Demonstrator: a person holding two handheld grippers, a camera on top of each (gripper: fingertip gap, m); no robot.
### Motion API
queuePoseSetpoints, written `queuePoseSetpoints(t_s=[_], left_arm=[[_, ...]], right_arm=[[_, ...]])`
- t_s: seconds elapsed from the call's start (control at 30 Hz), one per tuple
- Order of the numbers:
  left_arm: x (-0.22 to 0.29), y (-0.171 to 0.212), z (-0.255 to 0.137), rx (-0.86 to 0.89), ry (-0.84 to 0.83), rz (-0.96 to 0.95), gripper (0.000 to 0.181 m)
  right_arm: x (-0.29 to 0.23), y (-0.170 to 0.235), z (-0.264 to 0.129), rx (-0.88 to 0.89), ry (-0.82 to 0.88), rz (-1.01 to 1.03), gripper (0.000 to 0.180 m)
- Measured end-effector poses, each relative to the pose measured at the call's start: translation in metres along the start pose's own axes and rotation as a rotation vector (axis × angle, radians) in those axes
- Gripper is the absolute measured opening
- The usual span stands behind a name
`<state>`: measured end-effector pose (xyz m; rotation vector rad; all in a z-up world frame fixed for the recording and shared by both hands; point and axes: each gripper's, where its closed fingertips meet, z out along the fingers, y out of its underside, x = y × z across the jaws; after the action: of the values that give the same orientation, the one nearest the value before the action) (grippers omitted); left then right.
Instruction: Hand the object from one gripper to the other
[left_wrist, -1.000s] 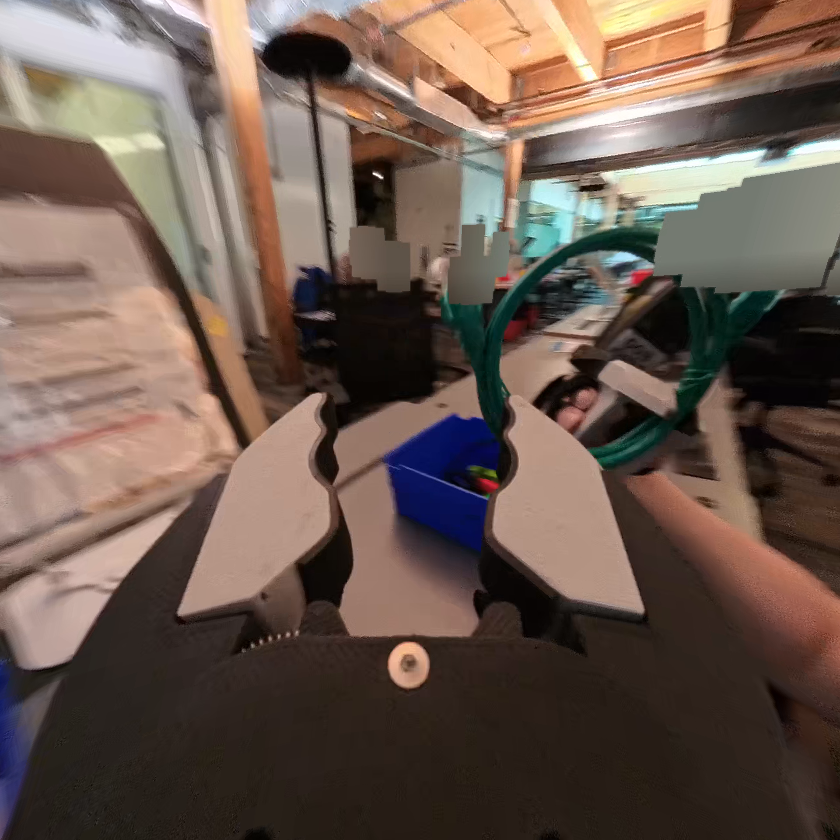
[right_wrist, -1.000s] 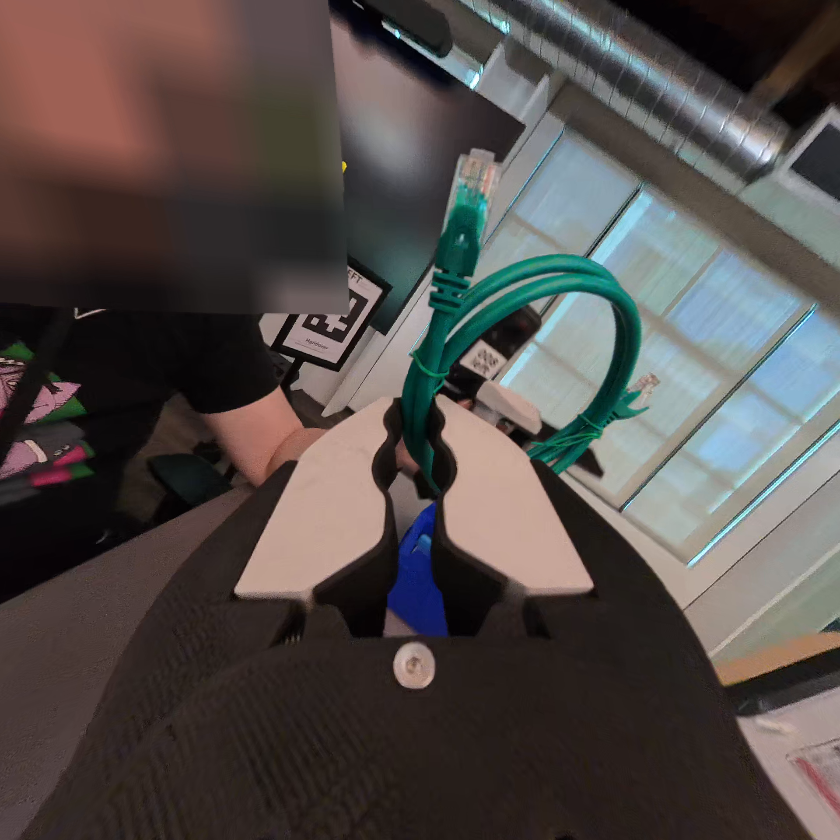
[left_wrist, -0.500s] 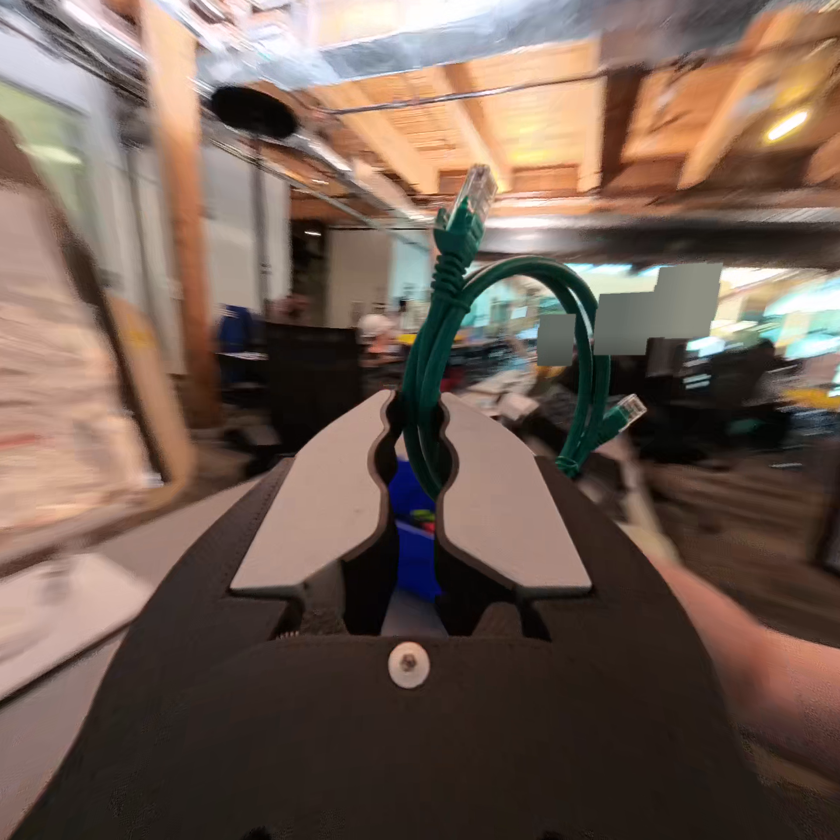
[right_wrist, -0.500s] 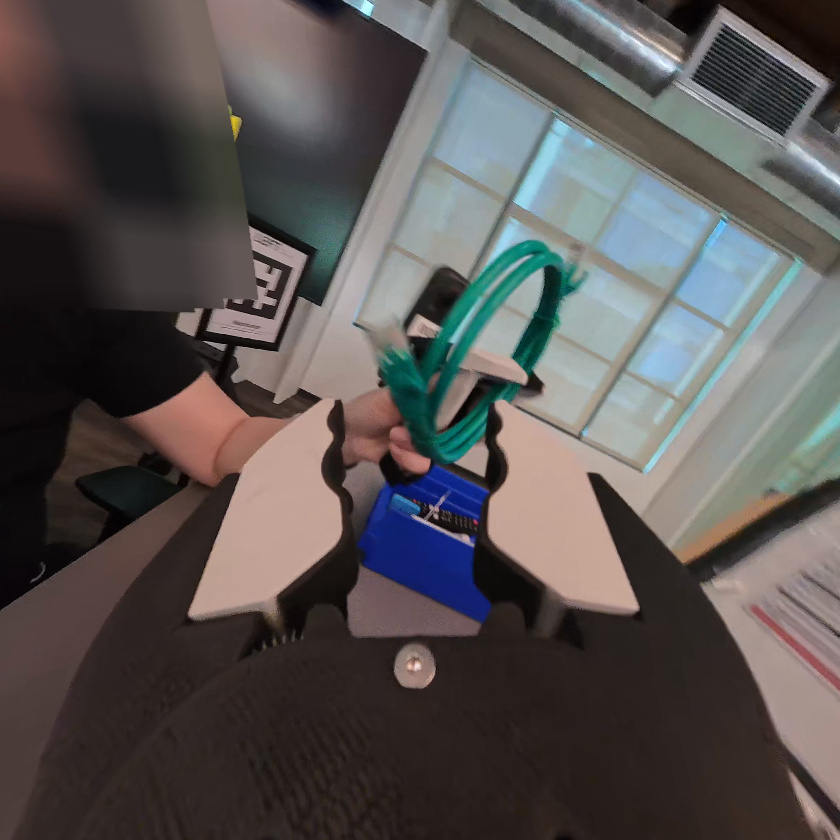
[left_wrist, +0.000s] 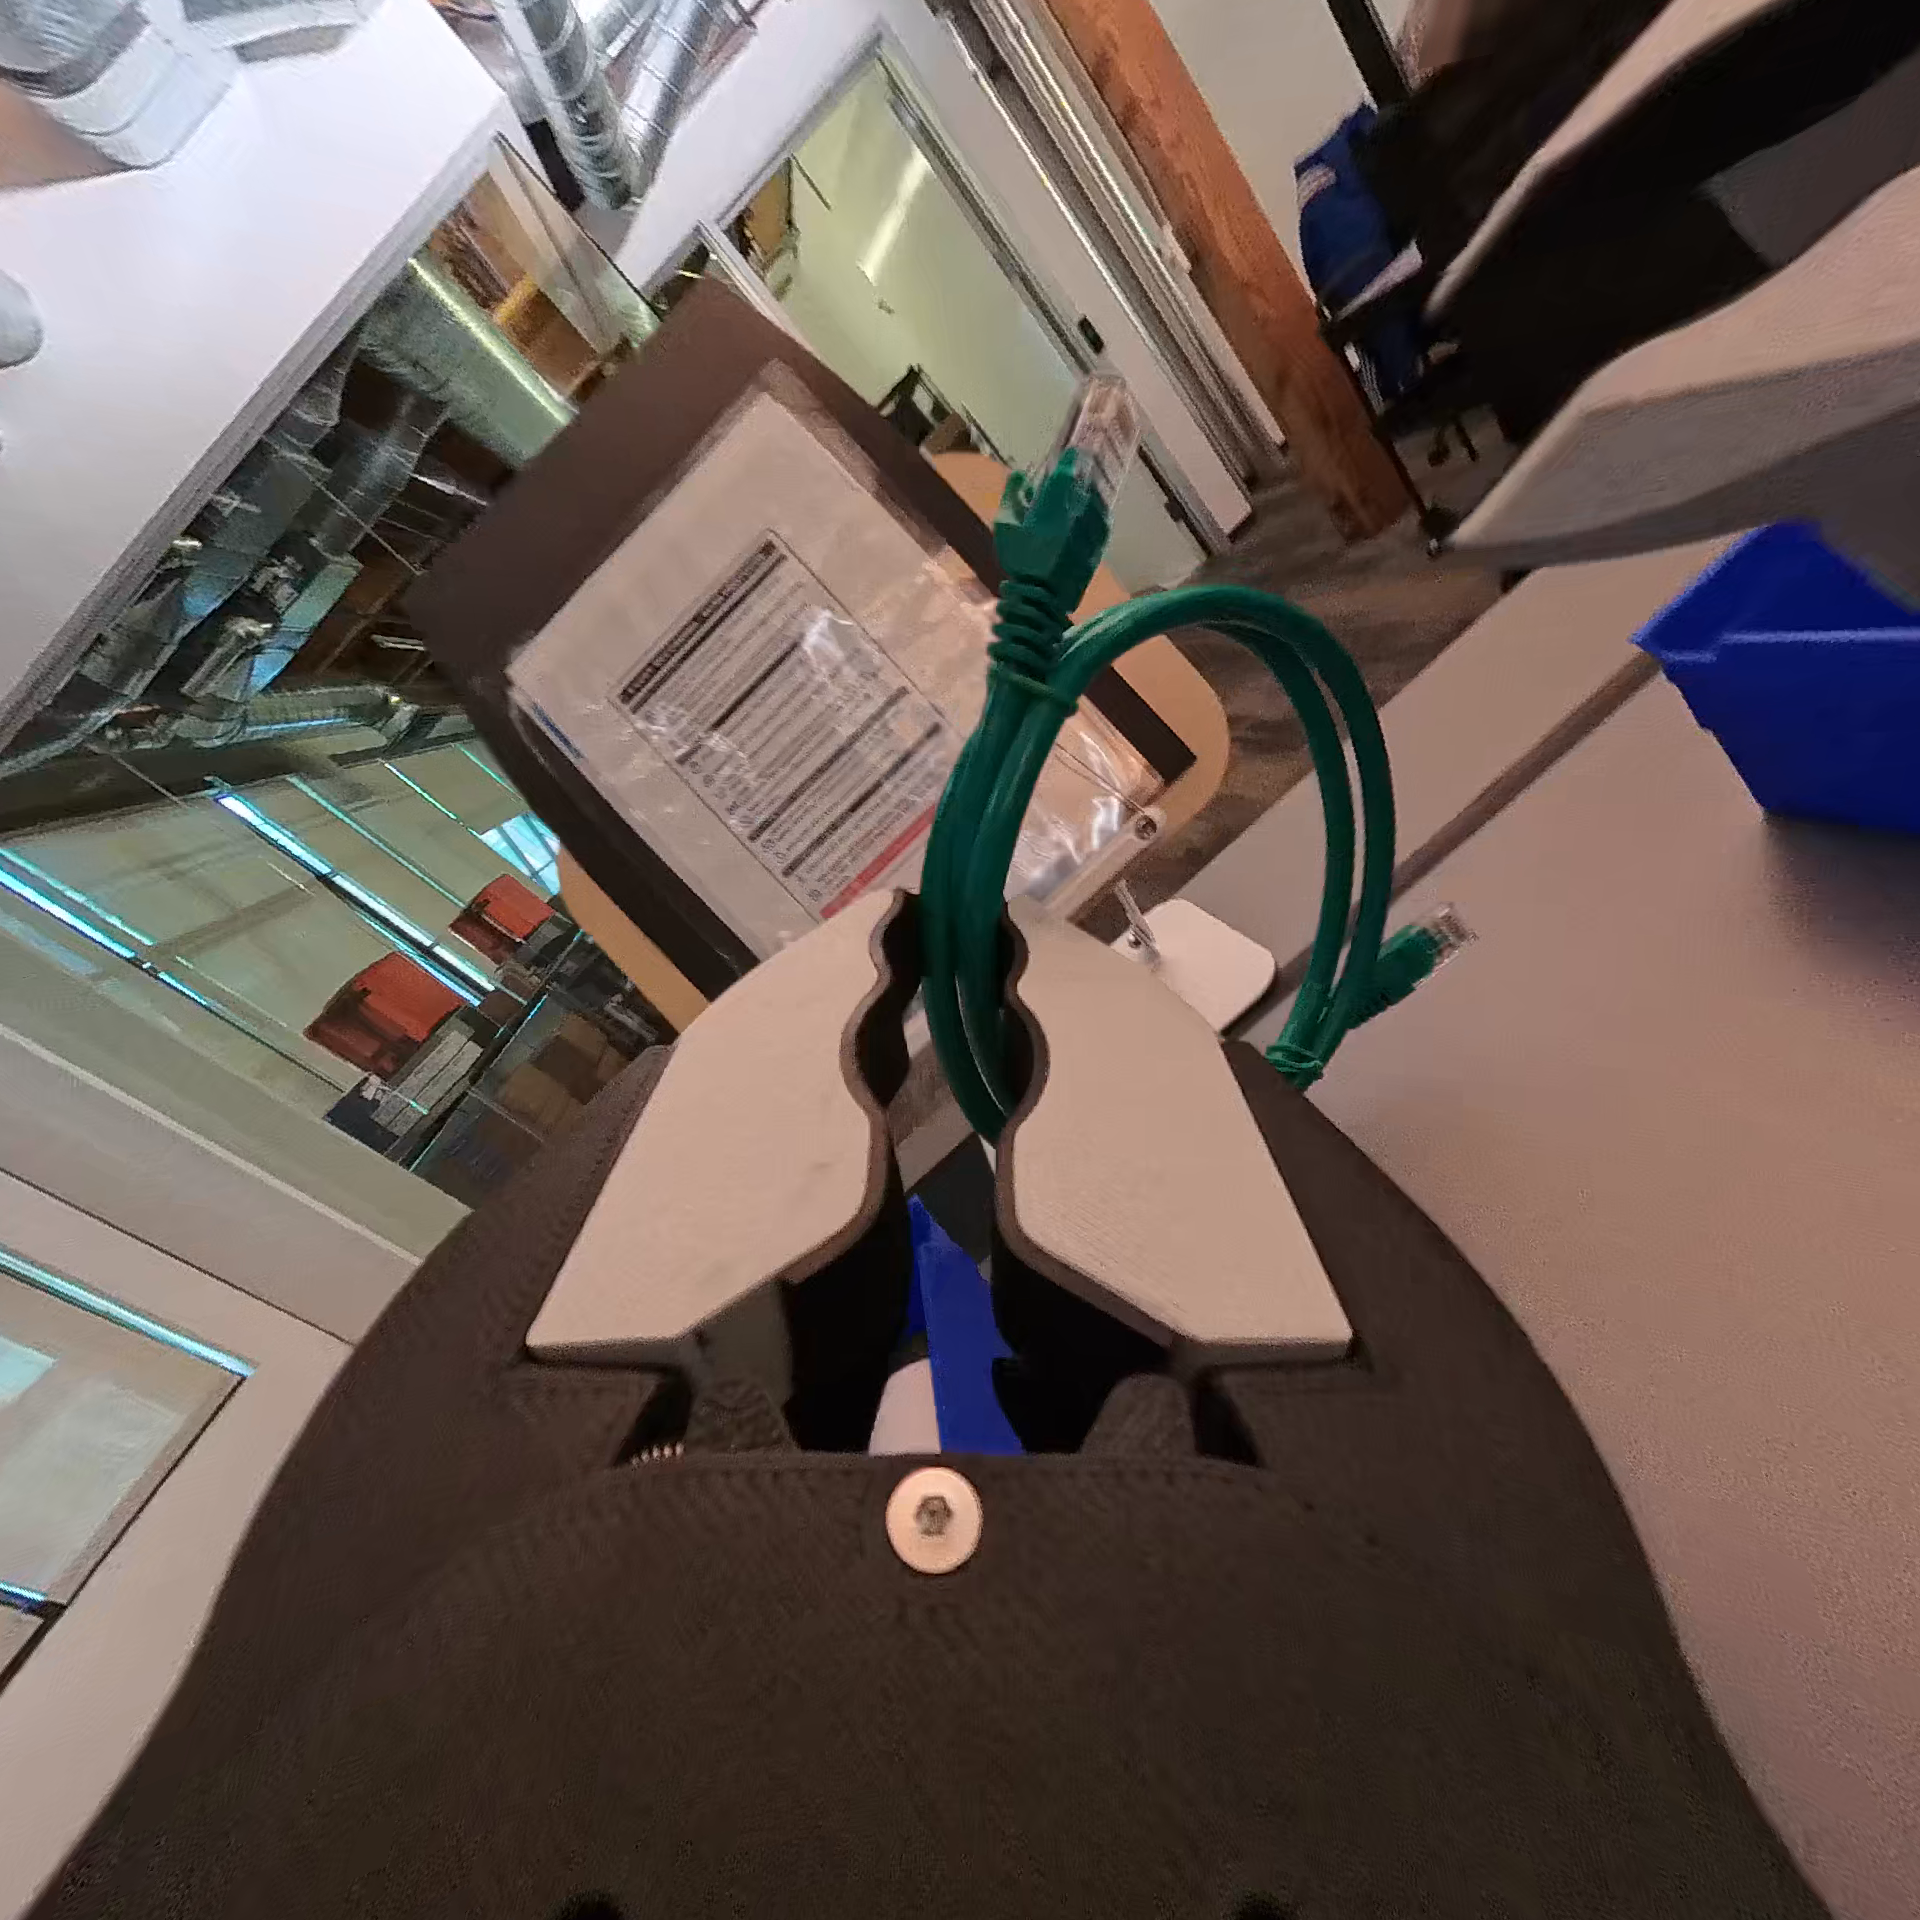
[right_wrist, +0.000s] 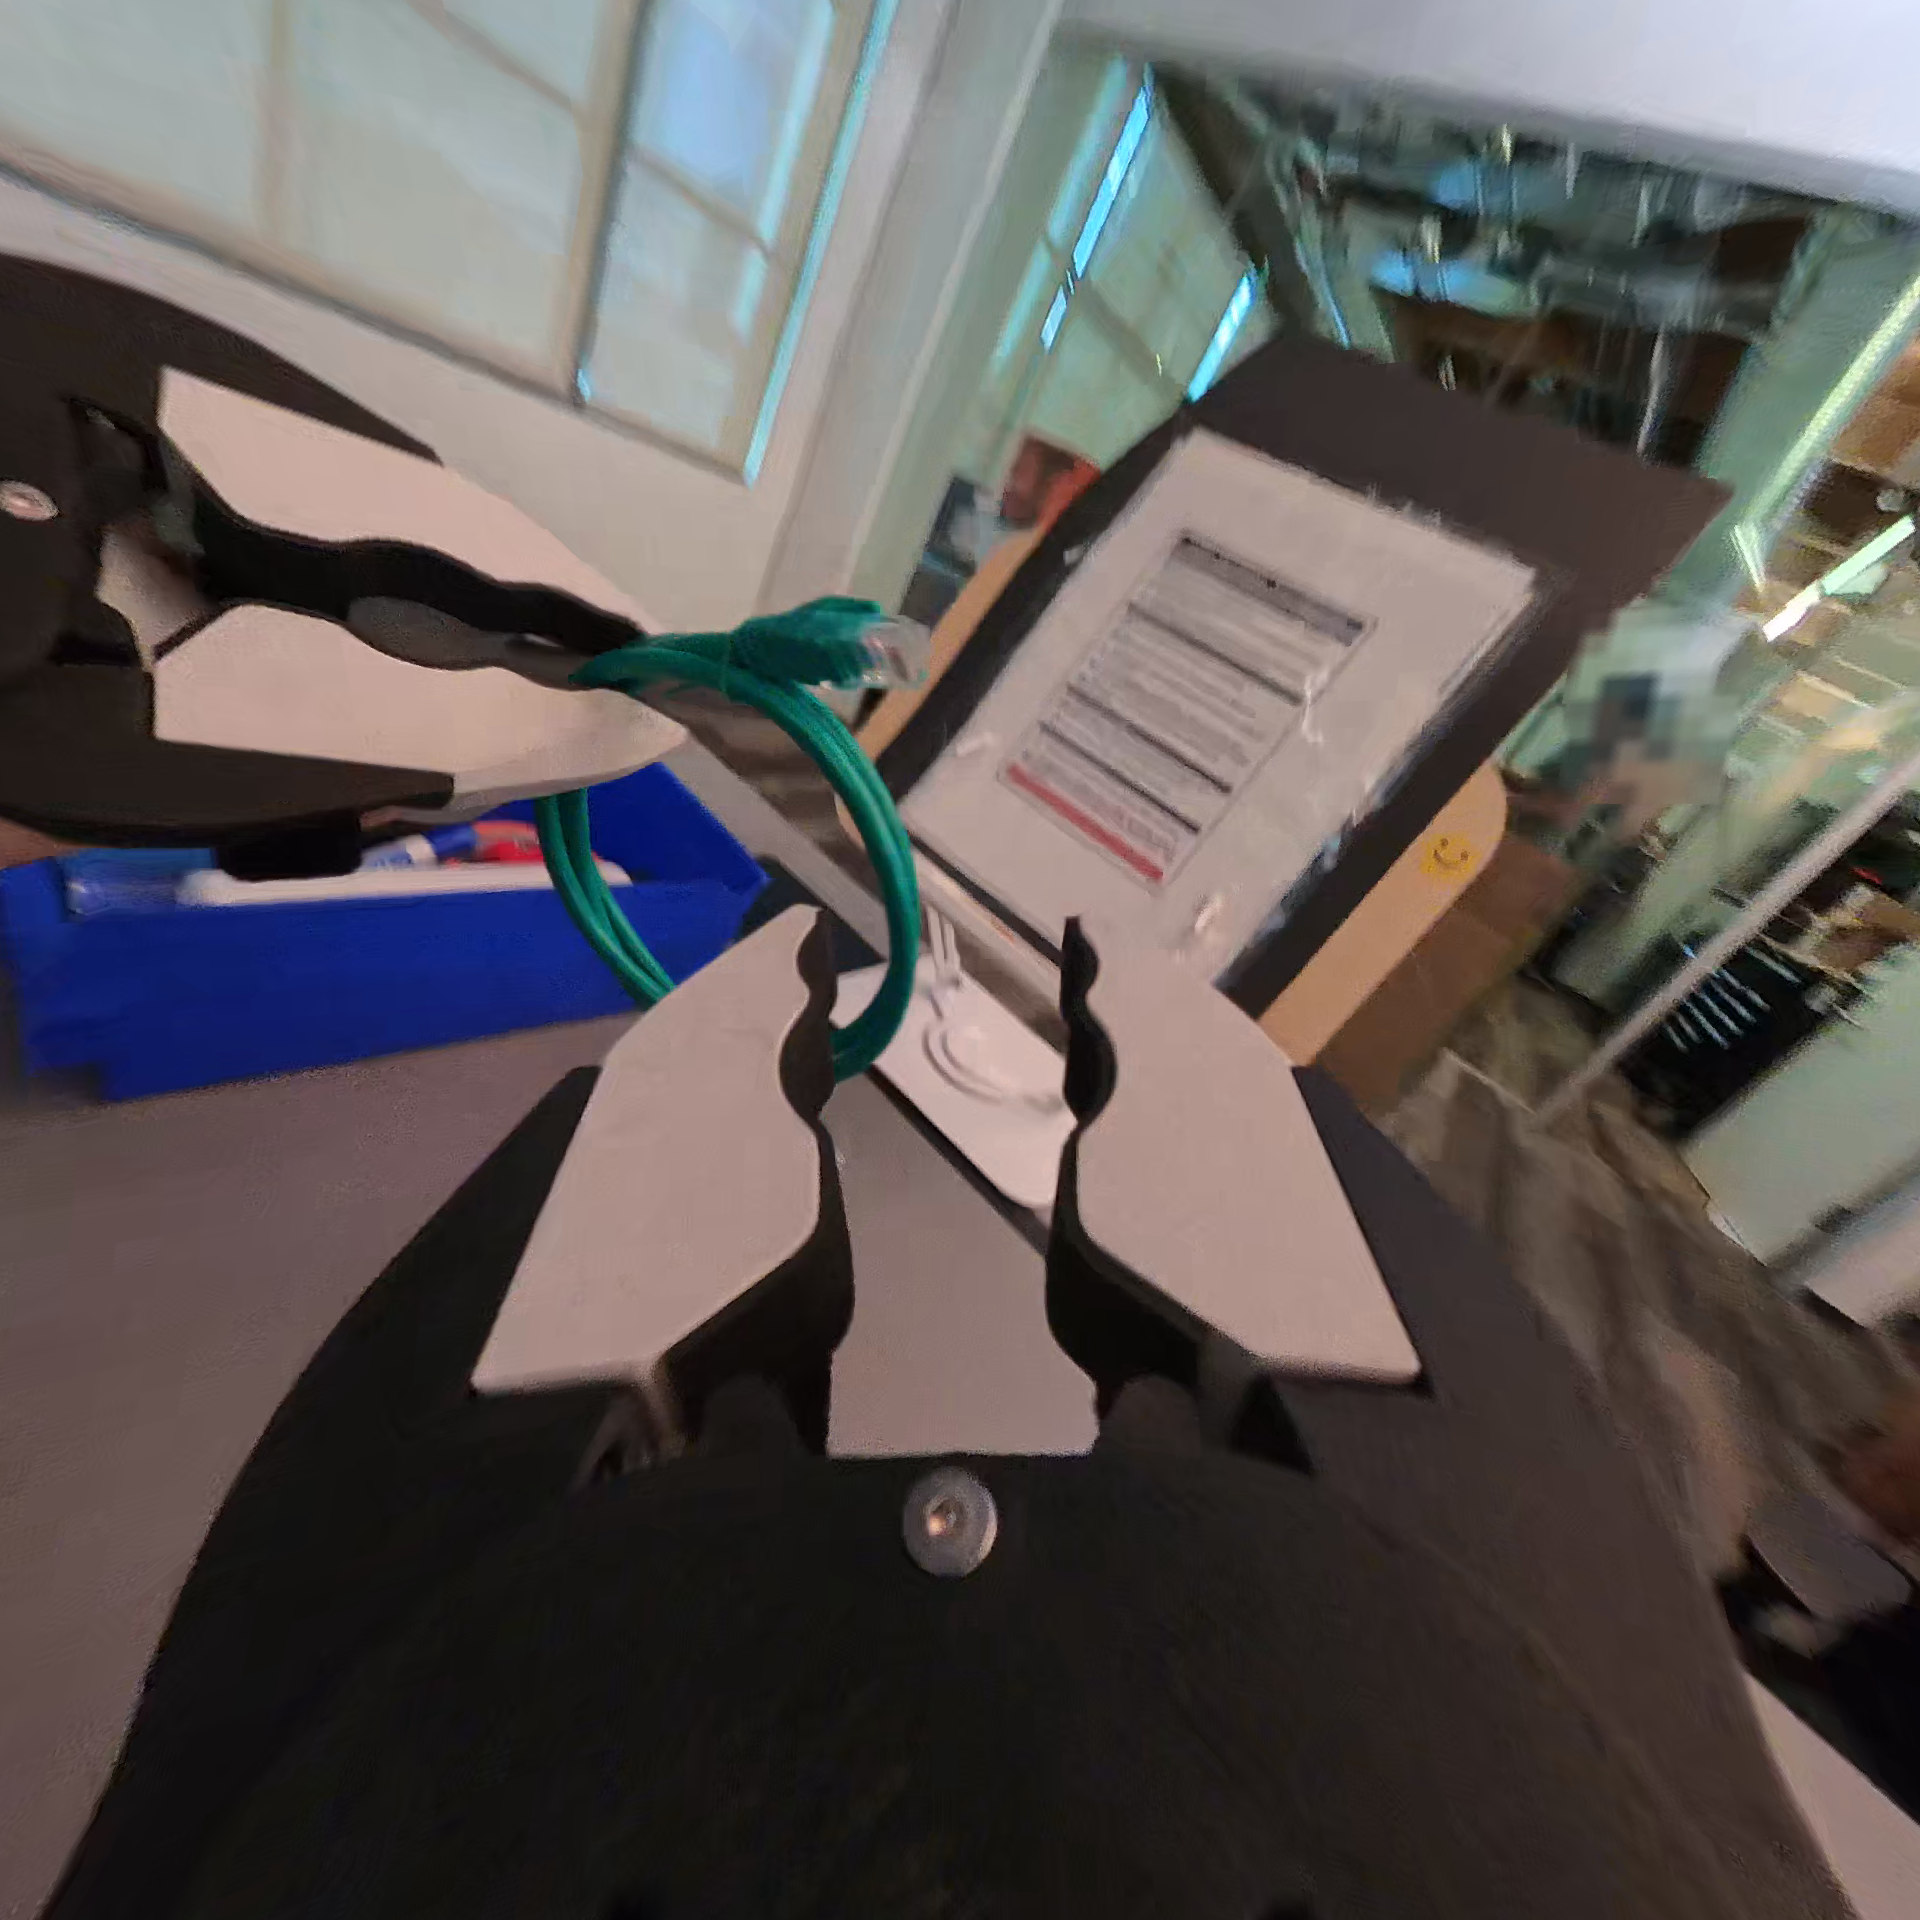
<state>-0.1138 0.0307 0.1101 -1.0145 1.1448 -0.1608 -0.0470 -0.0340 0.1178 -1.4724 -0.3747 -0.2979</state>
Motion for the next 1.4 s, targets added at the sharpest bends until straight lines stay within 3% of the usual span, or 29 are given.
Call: queuePoseSetpoints(t_s=[0.17, 0.23, 0.27, 0.37, 0.47, 0.53, 0.7, 0.77, 0.93, 1.17, 1.27, 1.33, 1.4], left_arm=[[0.022, -0.005, -0.001, 0.009, 0.067, 0.03, 0.012], [0.028, -0.007, -0.003, 0.013, 0.094, 0.051, 0.012], [0.03, -0.008, -0.004, 0.013, 0.106, 0.073, 0.012], [0.029, -0.012, -0.004, 0.05, 0.078, 0.073, 0.016], [0.024, -0.017, -0.006, 0.072, -0.012, 0.142, 0.051], [0.031, -0.022, -0.009, 0.089, 0.005, 0.159, 0.055], [0.075, -0.027, -0.015, 0.097, 0.099, 0.245, 0.041], [0.096, -0.017, -0.01, 0.056, 0.127, 0.309, 0.039], [0.13, 0.017, 0.007, -0.048, 0.148, 0.451, 0.042], [0.131, 0.041, 0.018, -0.134, 0.15, 0.456, 0.037], [0.129, 0.041, 0.019, -0.136, 0.144, 0.459, 0.027], [0.127, 0.04, 0.018, -0.124, 0.137, 0.469, 0.008], [0.126, 0.04, 0.018, -0.113, 0.157, 0.472, 0.007]], right_arm=[[-0.014, 0.026, 0.014, -0.187, 0.036, -0.047, 0.036], [-0.012, 0.034, 0.014, -0.231, 0.035, -0.045, 0.012], [-0.011, 0.037, 0.013, -0.25, 0.024, -0.039, 0.008], [-0.012, 0.045, 0.014, -0.295, -0.022, 0.129, 0.007], [0.003, 0.066, 0.015, -0.351, 0.029, 0.238, 0.007], [0.015, 0.083, 0.015, -0.372, 0.042, 0.36, 0.007], [0.026, 0.115, 0.018, -0.372, -0.012, 0.838, 0.007], [0.026, 0.126, 0.02, -0.395, 0.004, 0.919, 0.007], [0.011, 0.132, 0.026, -0.452, -0.006, 0.979, 0.007], [-0.006, 0.101, 0.024, -0.463, -0.028, 0.897, 0.007], [-0.01, 0.093, 0.022, -0.47, -0.021, 0.845, 0.007], [-0.012, 0.09, 0.021, -0.475, -0.028, 0.834, 0.007], [-0.015, 0.086, 0.02, -0.469, -0.063, 0.824, 0.008]])
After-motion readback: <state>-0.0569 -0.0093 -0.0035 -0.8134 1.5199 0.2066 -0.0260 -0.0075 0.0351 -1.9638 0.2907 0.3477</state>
